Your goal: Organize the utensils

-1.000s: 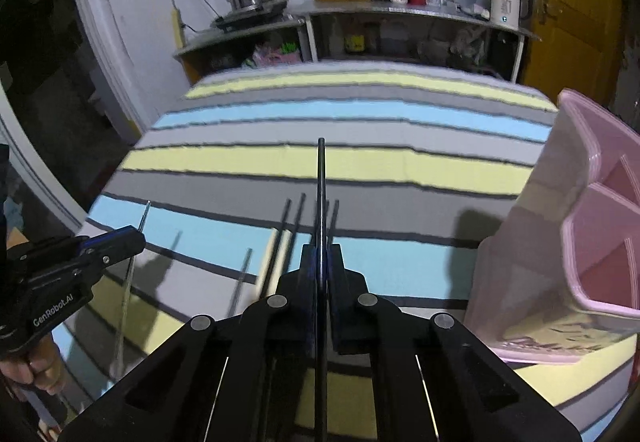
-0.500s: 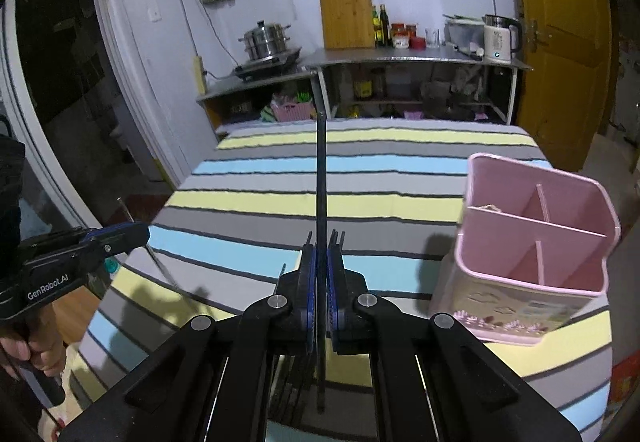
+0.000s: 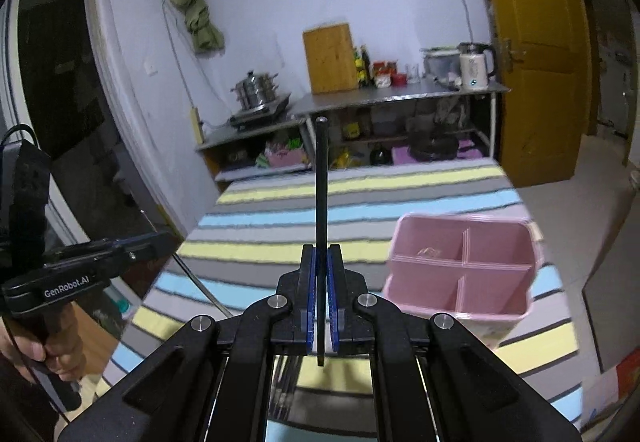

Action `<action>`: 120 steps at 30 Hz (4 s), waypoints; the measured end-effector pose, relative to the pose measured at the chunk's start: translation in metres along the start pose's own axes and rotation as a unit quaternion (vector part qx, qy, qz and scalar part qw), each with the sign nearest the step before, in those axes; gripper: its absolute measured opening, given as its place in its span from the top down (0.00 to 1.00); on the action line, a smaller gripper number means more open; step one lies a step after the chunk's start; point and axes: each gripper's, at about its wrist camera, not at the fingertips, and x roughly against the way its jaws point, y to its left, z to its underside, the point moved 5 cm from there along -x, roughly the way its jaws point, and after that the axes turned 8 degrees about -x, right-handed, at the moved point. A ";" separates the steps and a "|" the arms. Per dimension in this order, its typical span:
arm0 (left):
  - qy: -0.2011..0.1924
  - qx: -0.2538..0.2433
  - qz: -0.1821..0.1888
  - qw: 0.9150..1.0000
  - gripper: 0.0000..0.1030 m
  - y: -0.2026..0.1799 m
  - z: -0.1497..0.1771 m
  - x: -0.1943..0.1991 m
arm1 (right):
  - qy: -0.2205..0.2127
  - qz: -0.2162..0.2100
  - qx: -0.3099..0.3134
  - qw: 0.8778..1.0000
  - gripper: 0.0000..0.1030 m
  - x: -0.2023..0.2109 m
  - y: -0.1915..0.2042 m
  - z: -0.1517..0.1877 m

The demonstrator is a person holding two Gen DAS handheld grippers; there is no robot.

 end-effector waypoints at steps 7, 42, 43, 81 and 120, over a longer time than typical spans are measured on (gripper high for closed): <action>-0.022 -0.020 0.049 0.998 0.96 -0.049 -0.054 -0.016 | -0.054 0.026 -0.009 0.998 0.95 0.033 -0.024 -0.045; 0.038 0.014 0.081 0.996 0.85 -0.055 -0.026 -0.147 | 0.020 0.094 -0.072 0.993 0.84 -0.042 -0.117 -0.018; 0.032 0.014 0.081 0.996 0.85 -0.055 -0.026 -0.142 | 0.018 0.095 -0.071 0.993 0.83 -0.040 -0.117 -0.018; 0.018 0.051 -0.030 0.998 0.84 0.020 0.118 -0.016 | 0.020 0.037 -0.008 0.999 0.76 0.017 -0.028 0.074; 0.117 0.069 -0.090 0.987 0.91 0.090 0.167 -0.139 | 0.173 0.036 0.008 0.984 0.77 -0.170 -0.007 0.133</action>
